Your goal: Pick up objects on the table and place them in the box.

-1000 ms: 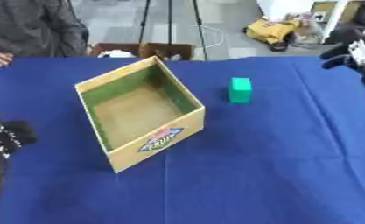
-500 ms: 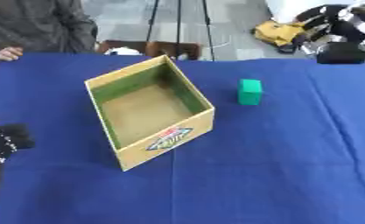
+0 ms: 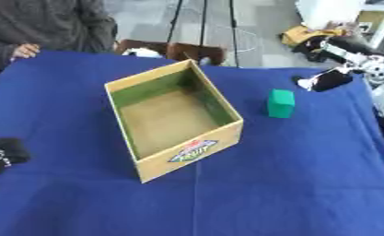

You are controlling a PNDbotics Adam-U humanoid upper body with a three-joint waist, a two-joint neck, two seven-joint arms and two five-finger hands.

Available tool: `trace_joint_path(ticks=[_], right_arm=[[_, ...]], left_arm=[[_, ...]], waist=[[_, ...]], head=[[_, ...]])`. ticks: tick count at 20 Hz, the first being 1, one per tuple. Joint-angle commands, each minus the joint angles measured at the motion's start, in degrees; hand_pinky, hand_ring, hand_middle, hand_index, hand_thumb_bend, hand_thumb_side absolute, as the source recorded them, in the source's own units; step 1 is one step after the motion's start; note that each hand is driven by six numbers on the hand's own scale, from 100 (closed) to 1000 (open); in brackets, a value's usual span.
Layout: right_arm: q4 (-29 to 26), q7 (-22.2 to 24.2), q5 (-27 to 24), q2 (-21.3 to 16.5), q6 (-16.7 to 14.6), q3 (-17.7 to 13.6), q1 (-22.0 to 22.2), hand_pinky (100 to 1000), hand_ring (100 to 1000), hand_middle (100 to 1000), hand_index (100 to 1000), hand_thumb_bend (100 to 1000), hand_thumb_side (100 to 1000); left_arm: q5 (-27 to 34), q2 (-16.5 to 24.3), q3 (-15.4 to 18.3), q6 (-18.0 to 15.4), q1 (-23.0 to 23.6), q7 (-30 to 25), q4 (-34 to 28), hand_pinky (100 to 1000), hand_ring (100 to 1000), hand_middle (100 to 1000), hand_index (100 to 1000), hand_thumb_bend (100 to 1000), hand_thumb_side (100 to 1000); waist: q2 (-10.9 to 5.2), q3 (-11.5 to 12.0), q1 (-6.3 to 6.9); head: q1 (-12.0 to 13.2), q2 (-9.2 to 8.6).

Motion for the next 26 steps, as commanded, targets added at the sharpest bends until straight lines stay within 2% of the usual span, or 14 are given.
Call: trace_joint_path(ticks=[1, 10, 26], right_arm=[[0.72, -0.22, 2.78, -0.93, -1.01, -0.75, -1.29, 814, 928, 902, 892, 363, 262], [2.77, 0.12, 4.37, -0.5, -1.42, -1.24, -0.85, 808, 923, 898, 898, 428, 328], [4.84, 0.97, 4.63, 0.62, -1.21, -1.21, 0.46, 802, 914, 883, 889, 411, 356]], left_arm=[[0.12, 1.21, -0.18, -0.08, -0.87, -0.27, -1.11, 673, 602, 559, 683, 407, 1000], [0.09, 1.04, -0.24, -0.1, -0.8, -0.3, -1.11, 673, 601, 558, 683, 408, 1000], [0.1, 0.74, -0.37, -0.21, -0.88, -0.29, -1.29, 672, 600, 556, 682, 409, 1000]], waist=[[-0.78, 0.19, 0.14], [-0.56, 0.61, 0.48], [0.14, 1.57, 1.25]], head=[[-0.09, -0.39], [-0.21, -0.17], [-0.57, -0.12]])
